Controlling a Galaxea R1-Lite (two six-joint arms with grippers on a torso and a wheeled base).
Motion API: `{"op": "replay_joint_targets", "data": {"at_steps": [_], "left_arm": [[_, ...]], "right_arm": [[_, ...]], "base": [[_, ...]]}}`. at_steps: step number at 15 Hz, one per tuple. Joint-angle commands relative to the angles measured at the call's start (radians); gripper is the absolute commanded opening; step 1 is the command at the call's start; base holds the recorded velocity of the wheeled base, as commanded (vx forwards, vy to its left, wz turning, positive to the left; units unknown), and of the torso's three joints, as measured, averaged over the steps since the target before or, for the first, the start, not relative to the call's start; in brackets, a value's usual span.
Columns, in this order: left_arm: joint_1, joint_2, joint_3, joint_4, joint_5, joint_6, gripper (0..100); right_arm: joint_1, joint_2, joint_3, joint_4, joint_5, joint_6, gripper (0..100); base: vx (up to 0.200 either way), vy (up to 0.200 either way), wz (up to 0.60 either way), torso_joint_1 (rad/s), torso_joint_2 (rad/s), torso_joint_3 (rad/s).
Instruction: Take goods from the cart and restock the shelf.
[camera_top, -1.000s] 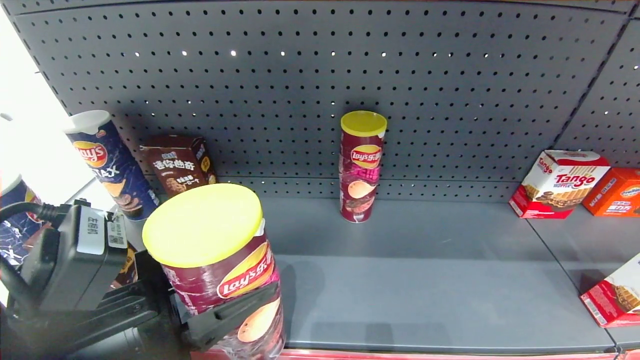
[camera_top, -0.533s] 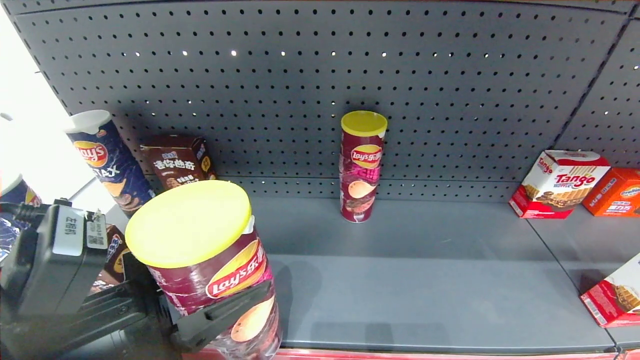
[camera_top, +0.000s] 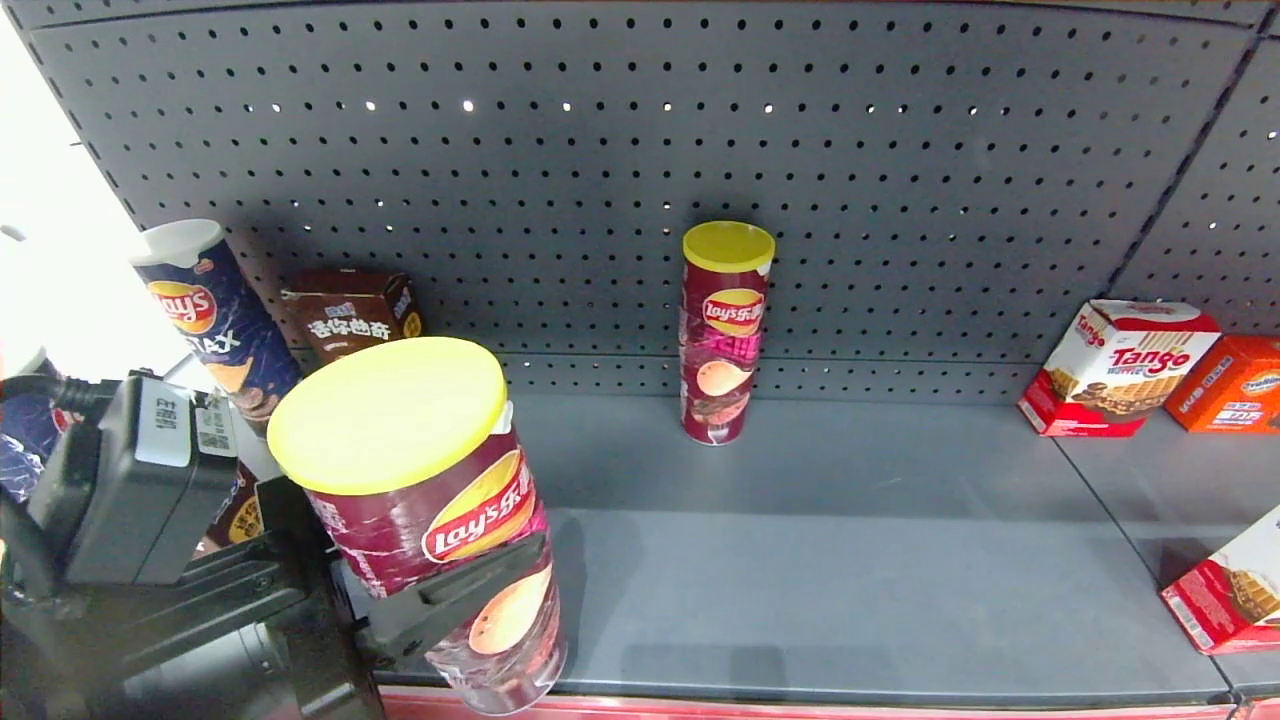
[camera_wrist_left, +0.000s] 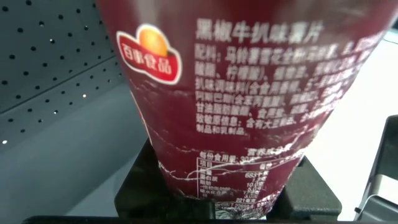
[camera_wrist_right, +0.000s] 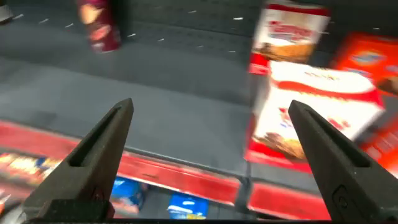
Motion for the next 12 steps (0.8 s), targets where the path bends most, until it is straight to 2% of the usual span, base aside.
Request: {"op": "replay_joint_targets", "data": {"at_steps": [1, 2, 7, 9, 12], "left_arm": [[0.003, 0.001, -0.002, 0.0, 0.0, 0.0, 0], [0.003, 0.001, -0.004, 0.0, 0.0, 0.0, 0], [0.012, 0.007, -0.005, 0.002, -0.002, -0.009, 0], [0.021, 0.007, -0.007, 0.002, -0.003, -0.017, 0], [0.026, 0.007, -0.01, 0.002, 0.0, -0.018, 0]], "right_arm": [[0.027, 0.159, -0.049, -0.038, 0.041, -0.012, 100], [0.036, 0.188, -0.057, -0.05, 0.049, -0.012, 100], [0.245, 0.516, -0.159, -0.19, 0.078, -0.01, 100], [0.268, 0.628, -0.187, -0.269, 0.09, -0.012, 100], [0.269, 0.843, -0.239, -0.464, 0.175, -0.01, 100]], "base": [[0.0, 0.0, 0.0, 0.0, 0.0, 0.0], [0.0, 0.0, 0.0, 0.0, 0.0, 0.0], [0.0, 0.0, 0.0, 0.0, 0.0, 0.0], [0.0, 0.0, 0.0, 0.0, 0.0, 0.0], [0.0, 0.0, 0.0, 0.0, 0.0, 0.0]]}}
